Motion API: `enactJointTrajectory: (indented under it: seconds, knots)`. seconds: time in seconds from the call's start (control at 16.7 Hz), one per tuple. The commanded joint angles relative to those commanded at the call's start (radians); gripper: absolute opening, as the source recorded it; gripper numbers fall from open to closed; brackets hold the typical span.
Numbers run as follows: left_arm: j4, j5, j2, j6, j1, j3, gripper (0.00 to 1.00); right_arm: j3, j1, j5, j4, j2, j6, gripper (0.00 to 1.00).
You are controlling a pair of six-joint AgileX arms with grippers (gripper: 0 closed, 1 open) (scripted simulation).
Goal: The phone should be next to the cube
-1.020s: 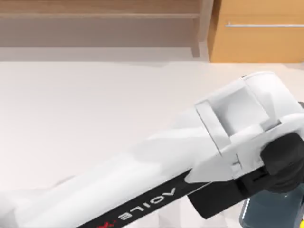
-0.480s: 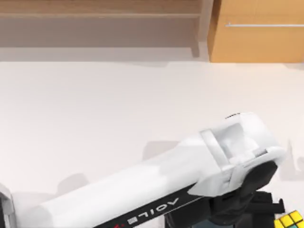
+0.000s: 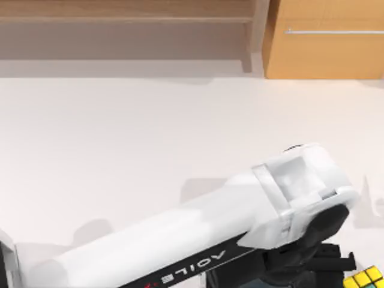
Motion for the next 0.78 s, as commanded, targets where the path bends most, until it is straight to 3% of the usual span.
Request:
enactJointTrajectory:
  seconds: [0.78]
  knots:
    - [-0.04, -0.026, 0.057, 0.023, -0.015, -0.052, 0.0, 0.0, 0.0, 0.0, 0.0, 0.0, 0.0, 1.0]
